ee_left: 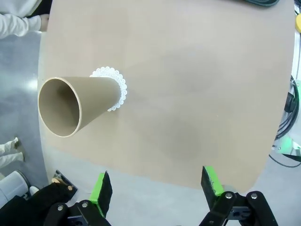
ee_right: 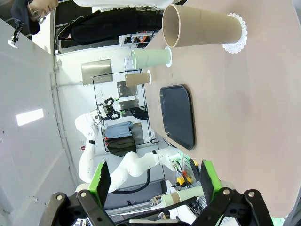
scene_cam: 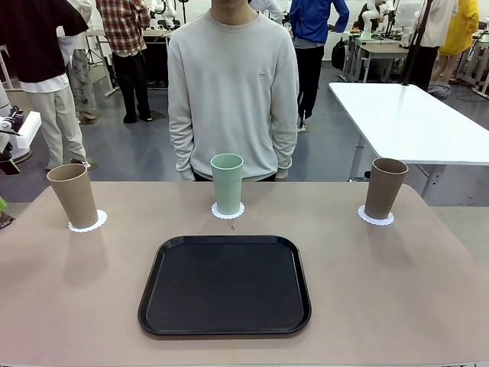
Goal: Place coasters on the table and set cups on them.
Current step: Take one Reusable plastic cup from the Flat Tray and place it on a coaster set by the human.
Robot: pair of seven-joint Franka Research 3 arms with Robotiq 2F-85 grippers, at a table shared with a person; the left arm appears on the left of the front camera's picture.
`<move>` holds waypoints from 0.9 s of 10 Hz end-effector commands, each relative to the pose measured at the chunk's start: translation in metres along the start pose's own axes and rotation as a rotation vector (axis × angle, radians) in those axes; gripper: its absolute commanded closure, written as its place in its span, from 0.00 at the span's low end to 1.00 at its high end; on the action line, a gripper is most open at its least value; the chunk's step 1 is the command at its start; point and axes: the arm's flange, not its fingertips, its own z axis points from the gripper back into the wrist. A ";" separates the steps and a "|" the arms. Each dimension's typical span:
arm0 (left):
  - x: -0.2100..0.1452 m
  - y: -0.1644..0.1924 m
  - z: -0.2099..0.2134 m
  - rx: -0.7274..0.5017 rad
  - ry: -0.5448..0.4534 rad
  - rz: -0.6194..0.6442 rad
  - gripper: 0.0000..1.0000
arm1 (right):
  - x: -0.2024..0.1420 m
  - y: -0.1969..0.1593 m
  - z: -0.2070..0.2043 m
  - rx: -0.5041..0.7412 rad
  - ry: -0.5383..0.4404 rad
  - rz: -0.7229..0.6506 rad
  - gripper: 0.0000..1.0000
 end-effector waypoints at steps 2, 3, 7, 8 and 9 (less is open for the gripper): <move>-0.018 -0.003 0.037 0.019 -0.109 0.322 0.00 | 0.000 0.001 0.000 0.005 -0.006 0.001 0.00; -0.037 -0.004 0.045 -0.023 -0.082 0.536 0.00 | 0.000 0.001 0.000 0.005 -0.006 0.001 0.00; -0.056 -0.027 0.042 -0.173 0.033 0.847 0.00 | 0.000 0.001 0.000 0.005 -0.006 0.001 0.00; -0.075 -0.021 0.039 -0.094 0.064 0.740 0.00 | 0.000 0.001 0.000 0.005 -0.006 0.001 0.00; -0.075 -0.021 0.039 -0.094 0.064 0.740 0.00 | 0.000 0.001 0.000 0.005 -0.006 0.001 0.00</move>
